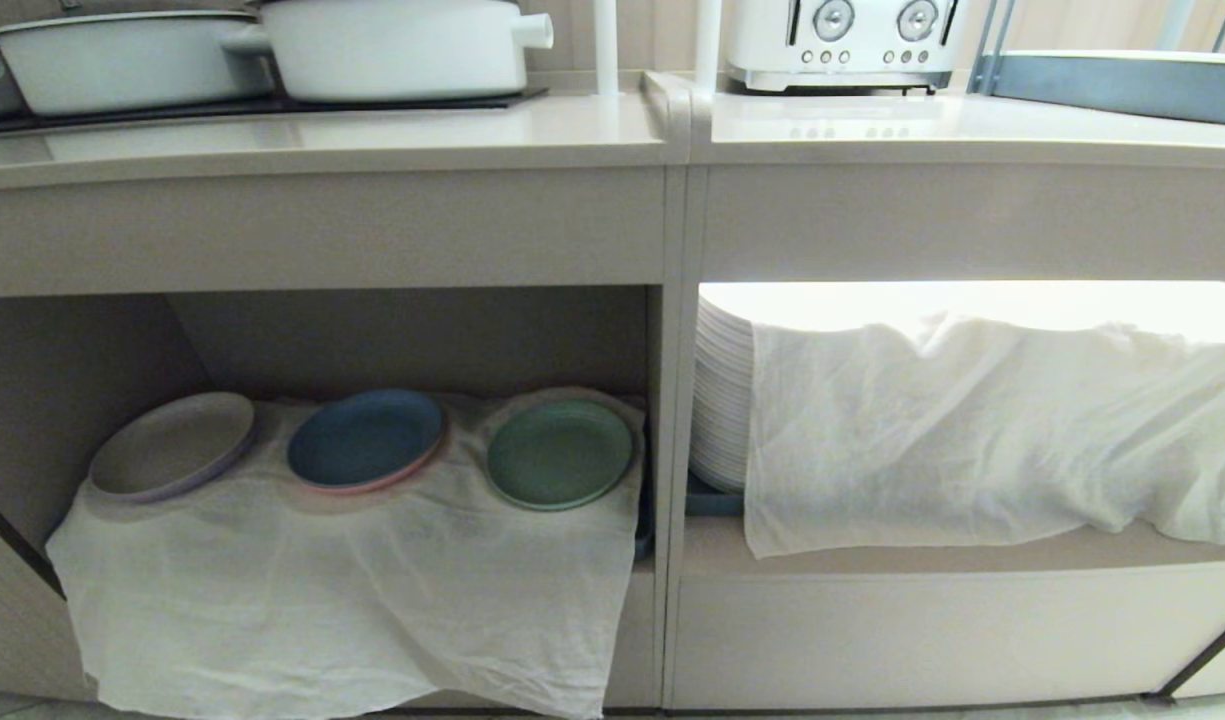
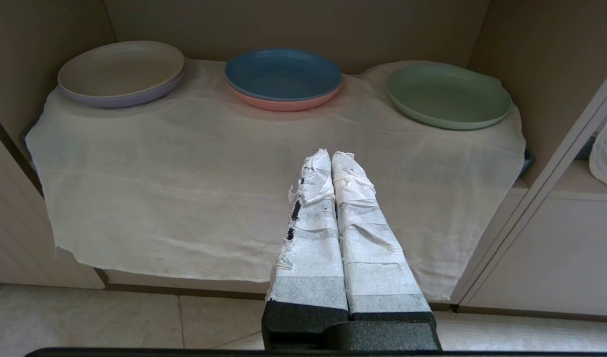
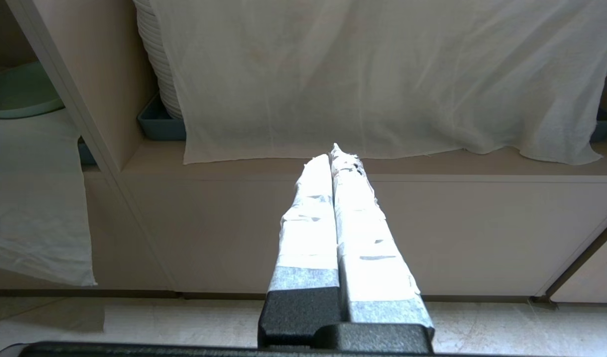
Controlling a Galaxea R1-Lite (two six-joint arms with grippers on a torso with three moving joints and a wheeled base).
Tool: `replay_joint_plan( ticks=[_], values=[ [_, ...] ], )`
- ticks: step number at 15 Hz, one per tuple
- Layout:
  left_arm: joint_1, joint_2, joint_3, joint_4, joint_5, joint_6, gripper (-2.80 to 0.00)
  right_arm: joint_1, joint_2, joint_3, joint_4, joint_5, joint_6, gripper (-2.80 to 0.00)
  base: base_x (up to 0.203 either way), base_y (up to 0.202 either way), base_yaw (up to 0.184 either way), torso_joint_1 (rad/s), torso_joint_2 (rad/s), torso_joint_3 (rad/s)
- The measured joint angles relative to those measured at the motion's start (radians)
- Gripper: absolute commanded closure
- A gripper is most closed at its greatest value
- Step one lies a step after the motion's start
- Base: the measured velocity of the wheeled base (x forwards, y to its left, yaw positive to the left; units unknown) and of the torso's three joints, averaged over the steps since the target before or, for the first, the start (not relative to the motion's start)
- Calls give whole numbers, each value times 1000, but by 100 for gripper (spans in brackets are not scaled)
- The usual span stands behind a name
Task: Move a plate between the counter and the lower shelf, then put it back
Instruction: Pick up the plate in the cupboard
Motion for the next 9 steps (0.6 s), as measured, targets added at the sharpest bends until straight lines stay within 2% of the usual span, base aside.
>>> replay_joint_plan(
  ticks=[7, 9],
  values=[
    [1, 0, 0, 0, -1, -7, 0, 0, 0, 0, 0, 0, 0, 0, 0, 0, 0, 0, 0, 0],
    [1, 0, 0, -4, -11, 22, 0, 0, 0, 0, 0, 0, 0, 0, 0, 0, 0, 0, 0, 0]
  ],
)
